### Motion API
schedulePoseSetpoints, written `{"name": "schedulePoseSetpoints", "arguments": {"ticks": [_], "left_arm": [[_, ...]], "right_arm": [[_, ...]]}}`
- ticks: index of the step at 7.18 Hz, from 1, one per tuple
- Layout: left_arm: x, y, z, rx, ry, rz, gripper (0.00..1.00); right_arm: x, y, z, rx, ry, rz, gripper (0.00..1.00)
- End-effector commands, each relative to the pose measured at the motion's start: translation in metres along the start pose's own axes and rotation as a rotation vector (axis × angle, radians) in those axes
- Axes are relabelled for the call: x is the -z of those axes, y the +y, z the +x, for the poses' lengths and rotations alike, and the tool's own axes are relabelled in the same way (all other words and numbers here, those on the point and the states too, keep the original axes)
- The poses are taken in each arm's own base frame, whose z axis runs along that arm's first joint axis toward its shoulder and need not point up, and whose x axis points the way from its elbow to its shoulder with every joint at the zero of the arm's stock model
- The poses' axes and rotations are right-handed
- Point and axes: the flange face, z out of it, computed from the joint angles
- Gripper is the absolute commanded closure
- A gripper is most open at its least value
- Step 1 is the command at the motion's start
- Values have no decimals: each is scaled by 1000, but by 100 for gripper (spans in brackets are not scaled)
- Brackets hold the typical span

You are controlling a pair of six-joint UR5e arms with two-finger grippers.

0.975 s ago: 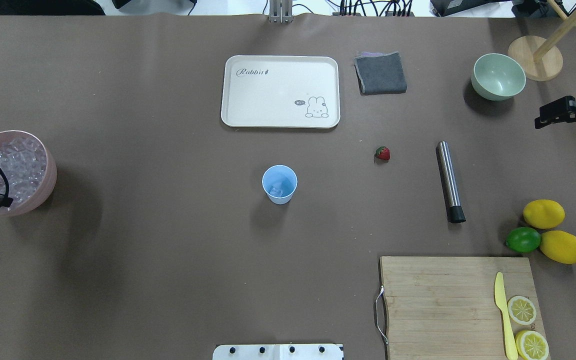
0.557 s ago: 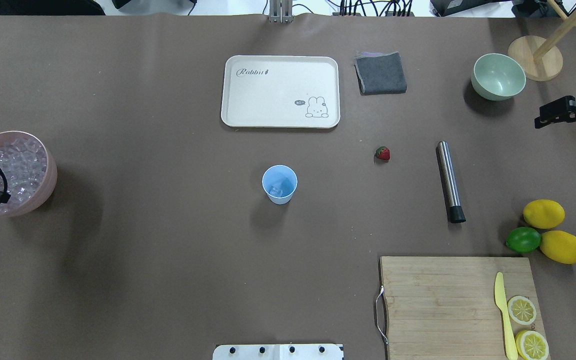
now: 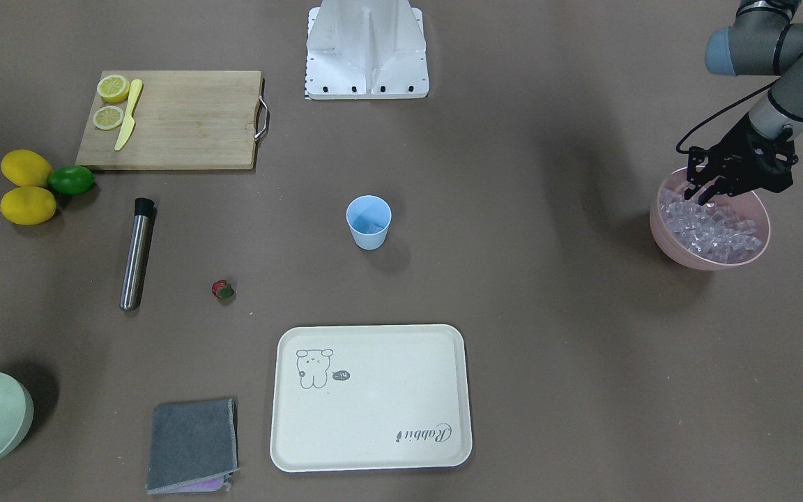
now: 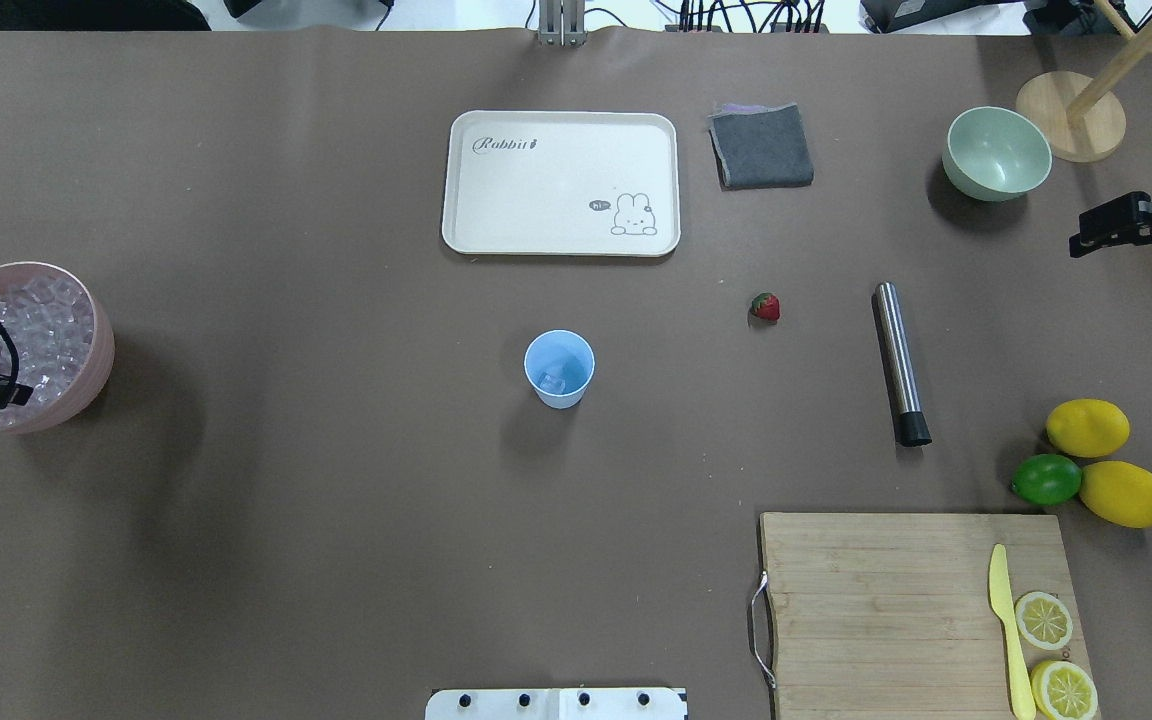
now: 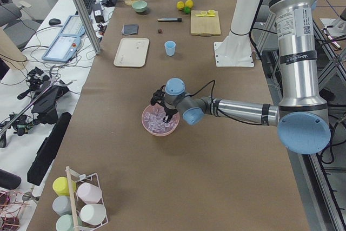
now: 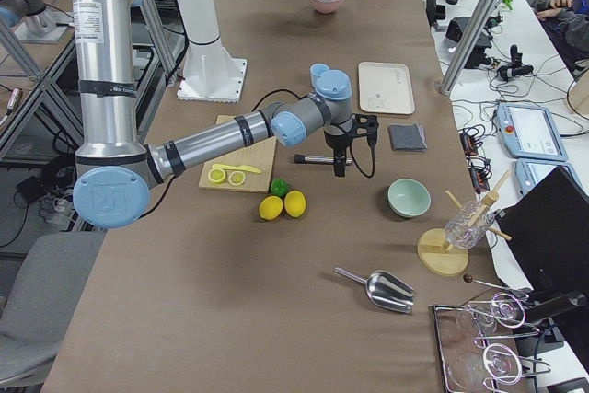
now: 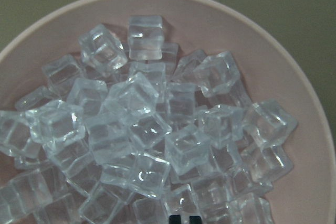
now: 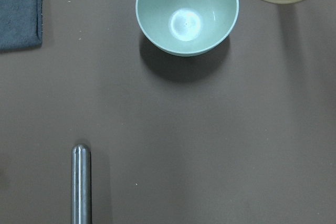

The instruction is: Mash ice and strawberries in cup

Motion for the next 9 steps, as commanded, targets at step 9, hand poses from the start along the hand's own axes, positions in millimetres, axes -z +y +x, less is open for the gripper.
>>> {"name": "schedulePoseSetpoints", "arguments": {"ticks": [9], "left_arm": [[-9,20,-18,11,-66,-67,41]], "right_arm": [[-10,2,-3,12,25,1,0]]}}
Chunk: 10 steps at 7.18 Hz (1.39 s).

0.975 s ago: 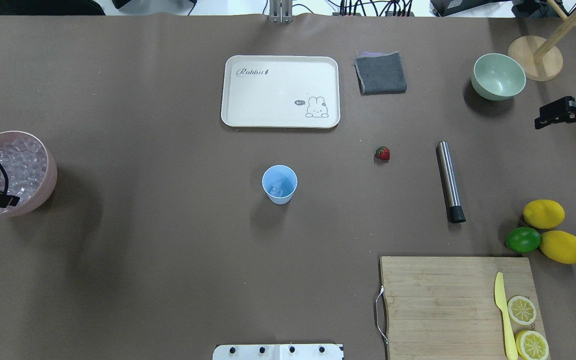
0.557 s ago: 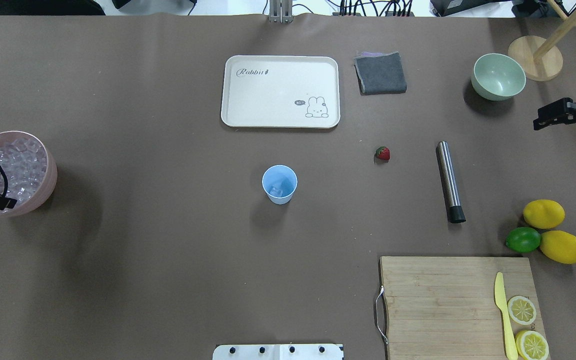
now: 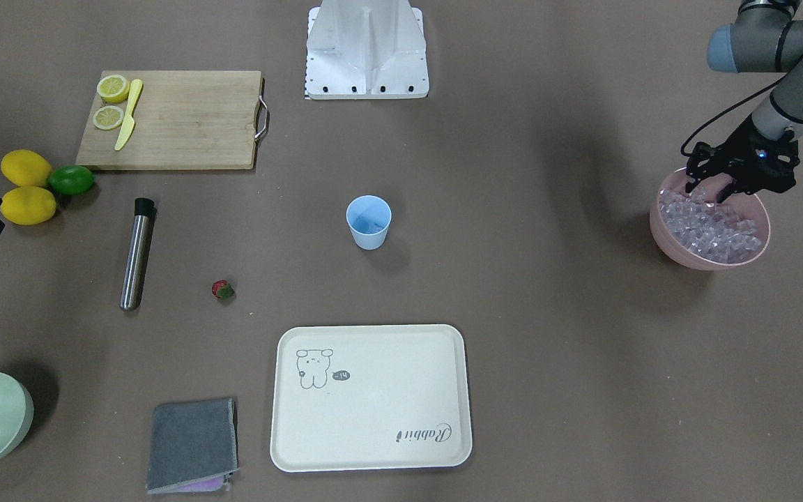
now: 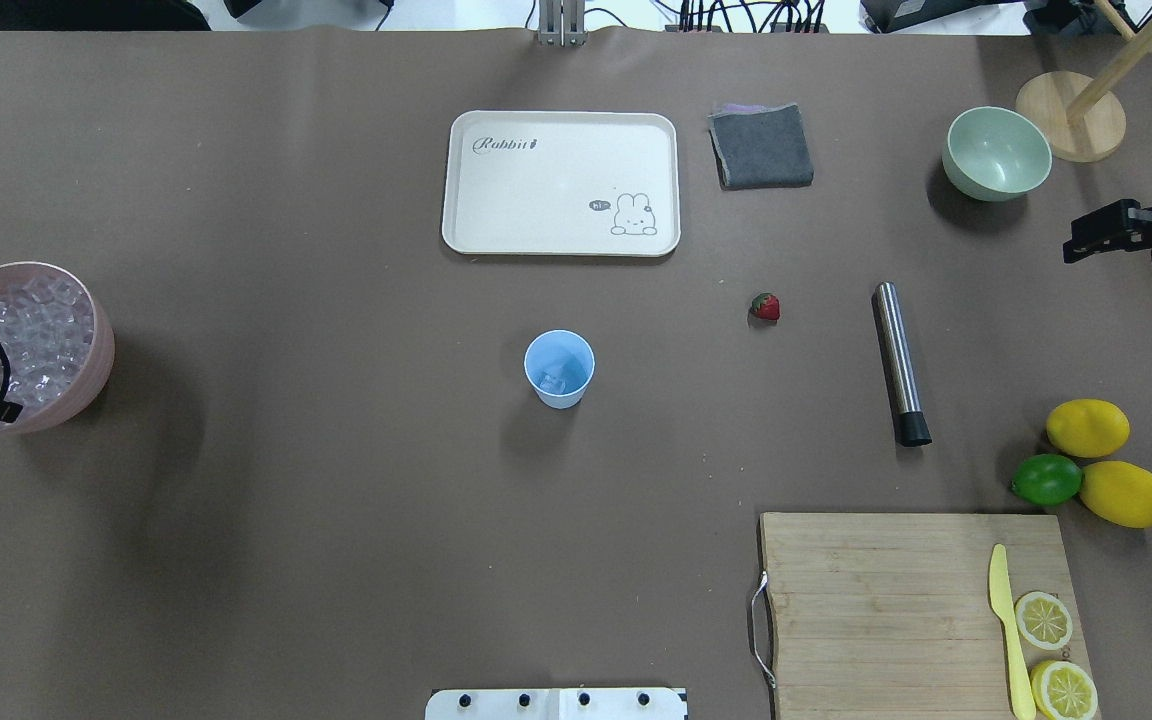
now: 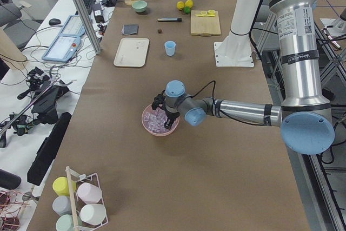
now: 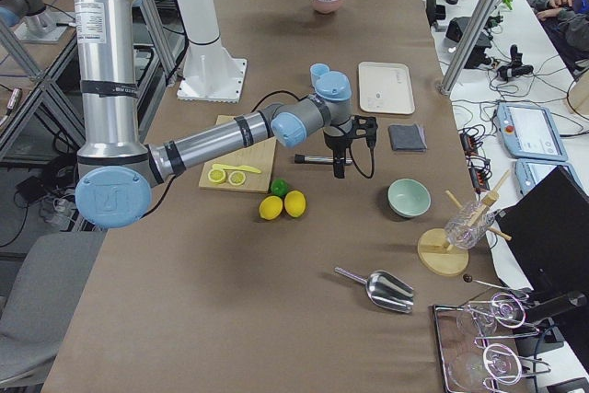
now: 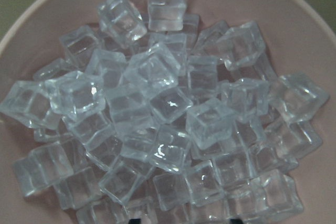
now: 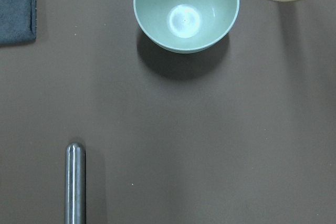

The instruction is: Mash ice and strawberries in cup

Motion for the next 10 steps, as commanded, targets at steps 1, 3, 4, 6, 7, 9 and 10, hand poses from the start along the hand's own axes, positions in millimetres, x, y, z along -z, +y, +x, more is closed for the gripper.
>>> {"name": "schedulePoseSetpoints", "arguments": {"ticks": [1,3,4,6,7,9,10], "left_arm": [[-2,5,-4,4,-17,-4,42],[-3,5,-3,4,-16,-5,48],[-3,4,-2,3,-15,-6,48],[-4,1,1,-4,-13,-3,48],[-4,1,1,-5,-17,-2,48],[-5,2,1,-6,-24,-1,48],[-6,2,2,-9,-23,-4,55]], "right_arm": [[-2,0,-1,3,7,2,0],[-3,1,-1,5,9,2,0],[-3,1,-1,4,9,1,0],[-3,1,-1,4,9,1,0],[-3,1,-1,4,10,2,0],[-3,1,-1,5,11,2,0],[-3,1,-1,4,11,2,0]]}}
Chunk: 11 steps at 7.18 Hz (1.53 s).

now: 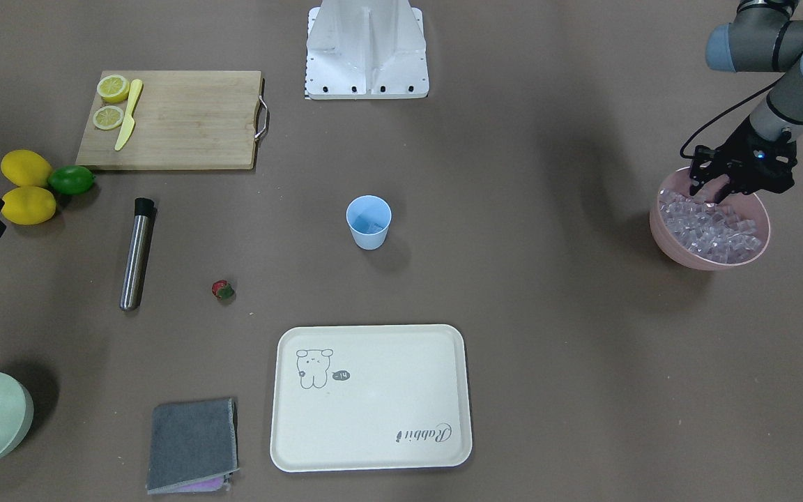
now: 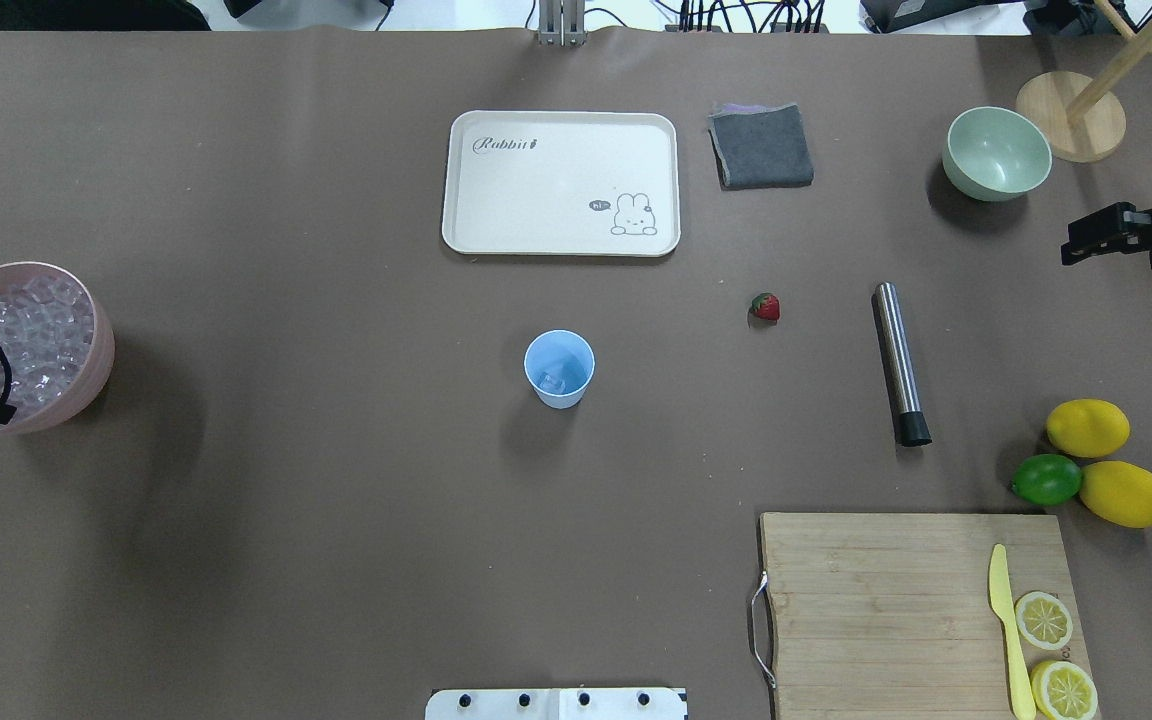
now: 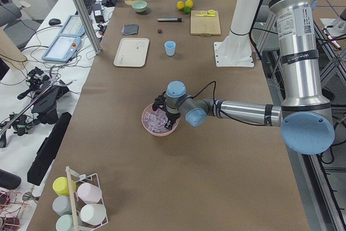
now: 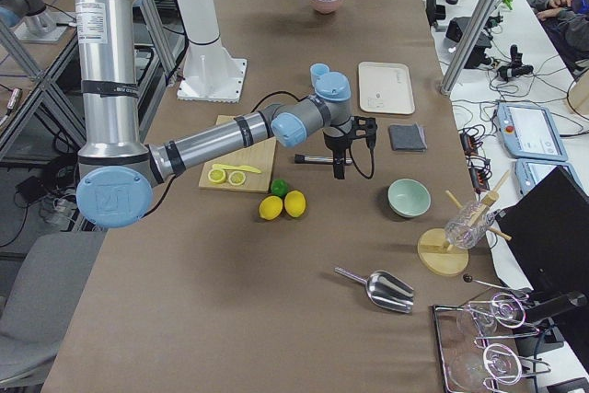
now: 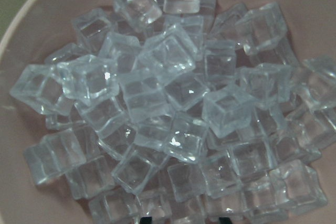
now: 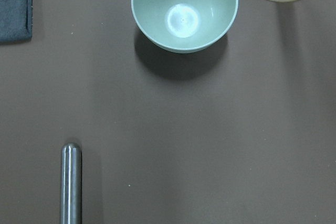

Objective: Mash ice and strawberries in cup
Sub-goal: 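Lift the ice cube with the left gripper toward the cup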

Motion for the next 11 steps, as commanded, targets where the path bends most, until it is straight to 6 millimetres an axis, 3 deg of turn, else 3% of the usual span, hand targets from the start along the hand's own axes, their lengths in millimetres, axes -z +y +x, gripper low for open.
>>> {"name": "schedulePoseSetpoints", "arguments": {"ticks": [1,4,5,6,9,11], "left_arm": [[-2,0,2,-5,1,-3,55],[-5,1,6,-16,-1,-8,59],[-5,1,6,-16,-1,-8,74],[-4,0,7,-17,2,-6,96],[5,-6,11,-13,12,-2,100],[34,-31,27,7,-4,-4,100]], "right_arm": [[0,0,0,-1,-1,-1,0],[0,0,0,-1,0,0,0],[0,0,-1,1,-1,-2,0],[0,0,0,-1,-1,-1,0],[1,0,-1,0,-2,0,0],[0,1,-1,1,-2,-1,0]]}}
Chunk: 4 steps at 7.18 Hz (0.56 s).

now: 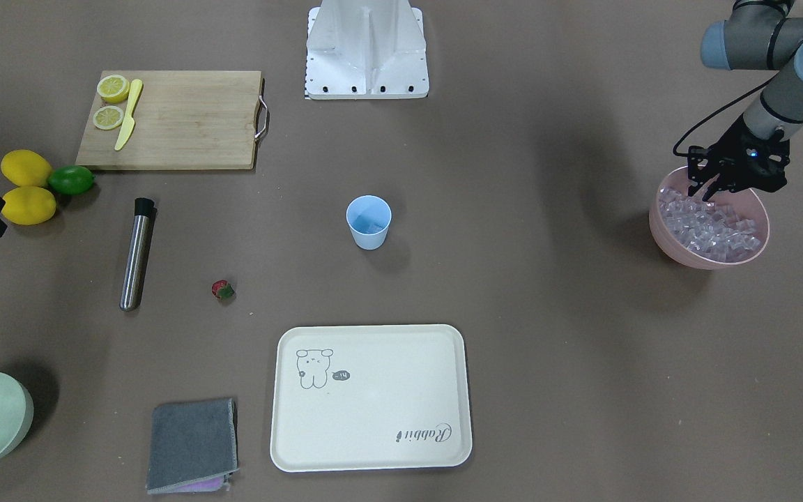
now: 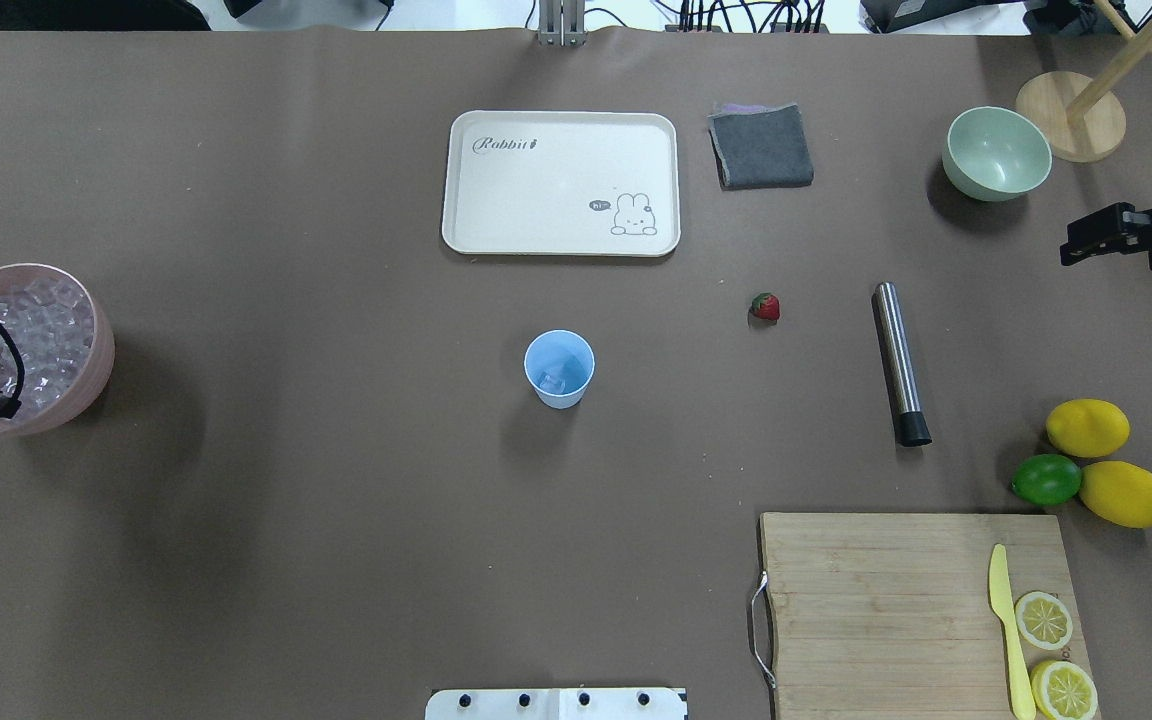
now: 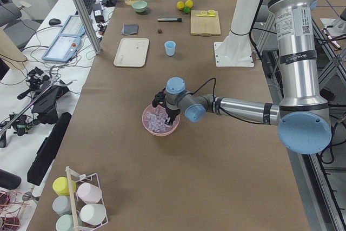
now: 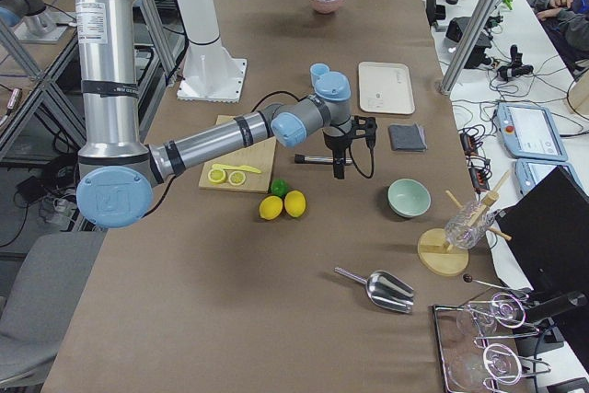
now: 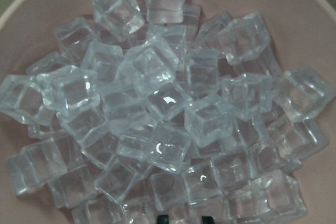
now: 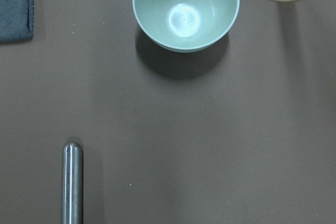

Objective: Mash ice and strawberries in cup
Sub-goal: 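Lift the ice cube with the left gripper toward the cup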

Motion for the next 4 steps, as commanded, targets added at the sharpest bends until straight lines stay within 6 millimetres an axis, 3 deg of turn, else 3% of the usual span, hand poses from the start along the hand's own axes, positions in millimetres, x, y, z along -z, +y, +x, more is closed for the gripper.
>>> {"name": "schedulePoseSetpoints", "arguments": {"ticks": [1,2,3,4], "left_arm": [[44,-38,6,-37,-24,21,100],[71,-71,6,-125,-33,84,100],[79,-91,15,-145,-28,117,100],[94,-125,39,-162,-6,143,100]], "right_arm": [[0,0,0,-1,0,1,0],[2,0,-1,0,-4,3,0],[2,0,-2,2,-5,2,0],[2,0,-2,2,-5,2,0]]}}
